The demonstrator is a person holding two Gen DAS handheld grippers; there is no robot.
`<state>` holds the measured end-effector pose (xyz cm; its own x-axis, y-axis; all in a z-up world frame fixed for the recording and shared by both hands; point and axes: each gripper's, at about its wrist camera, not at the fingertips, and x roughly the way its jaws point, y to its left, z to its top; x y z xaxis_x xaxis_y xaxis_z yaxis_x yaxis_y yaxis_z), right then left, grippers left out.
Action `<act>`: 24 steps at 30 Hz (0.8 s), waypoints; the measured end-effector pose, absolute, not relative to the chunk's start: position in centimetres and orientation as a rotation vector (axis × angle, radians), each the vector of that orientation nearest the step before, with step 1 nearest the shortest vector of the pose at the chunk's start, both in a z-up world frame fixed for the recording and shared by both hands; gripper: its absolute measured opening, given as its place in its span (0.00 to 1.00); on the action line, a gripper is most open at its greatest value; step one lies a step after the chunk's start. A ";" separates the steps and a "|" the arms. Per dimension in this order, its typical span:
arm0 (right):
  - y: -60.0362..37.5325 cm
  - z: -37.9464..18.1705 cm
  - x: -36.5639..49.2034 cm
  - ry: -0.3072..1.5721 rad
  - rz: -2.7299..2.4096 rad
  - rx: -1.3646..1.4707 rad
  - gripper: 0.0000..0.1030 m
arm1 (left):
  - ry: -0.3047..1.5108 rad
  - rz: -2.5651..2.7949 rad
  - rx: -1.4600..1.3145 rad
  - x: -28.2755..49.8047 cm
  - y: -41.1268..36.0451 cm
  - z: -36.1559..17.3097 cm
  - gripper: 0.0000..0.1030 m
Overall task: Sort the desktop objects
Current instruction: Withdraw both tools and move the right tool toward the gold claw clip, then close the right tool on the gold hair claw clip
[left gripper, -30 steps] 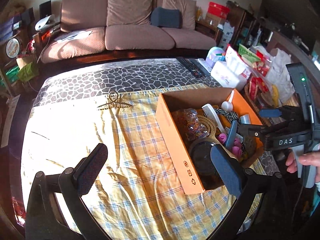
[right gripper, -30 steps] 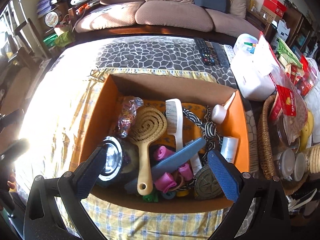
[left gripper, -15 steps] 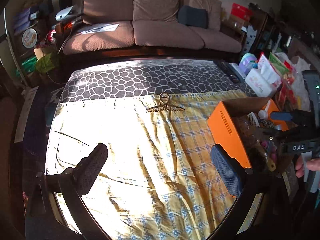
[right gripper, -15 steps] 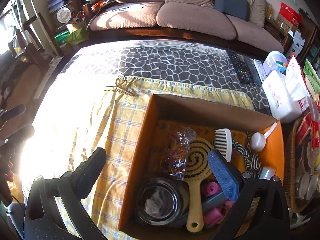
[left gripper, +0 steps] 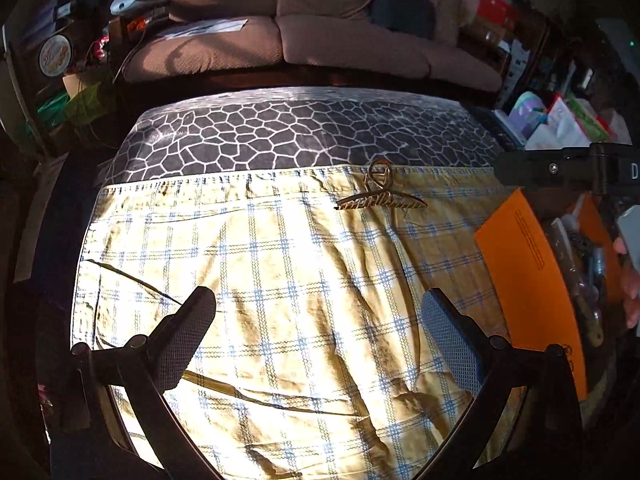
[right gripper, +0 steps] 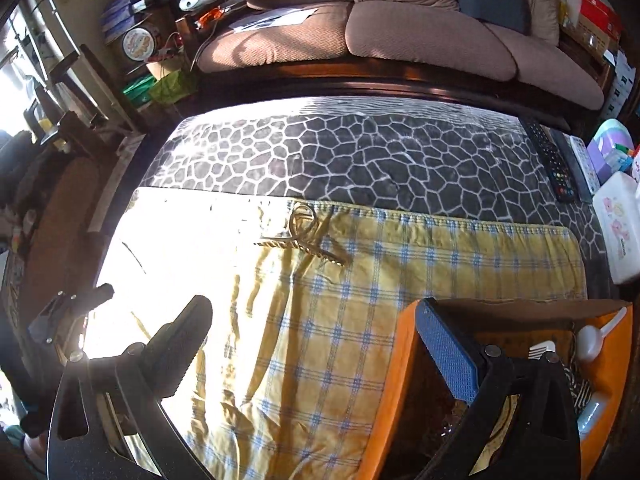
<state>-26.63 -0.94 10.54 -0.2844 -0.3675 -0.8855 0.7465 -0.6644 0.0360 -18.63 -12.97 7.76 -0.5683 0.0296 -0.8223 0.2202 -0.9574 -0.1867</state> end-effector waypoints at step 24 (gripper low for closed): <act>-9.1 1.3 -33.3 0.487 -1.913 1.451 0.43 | 0.346 -2.780 1.398 -27.1 -12.9 2.3 0.94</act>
<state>-33.28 -9.13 1.33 -0.1491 -0.2900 -0.9453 0.7067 -0.6999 0.1032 -27.08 -12.94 2.27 -0.6011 0.0892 -0.7942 0.1080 -0.9756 -0.1912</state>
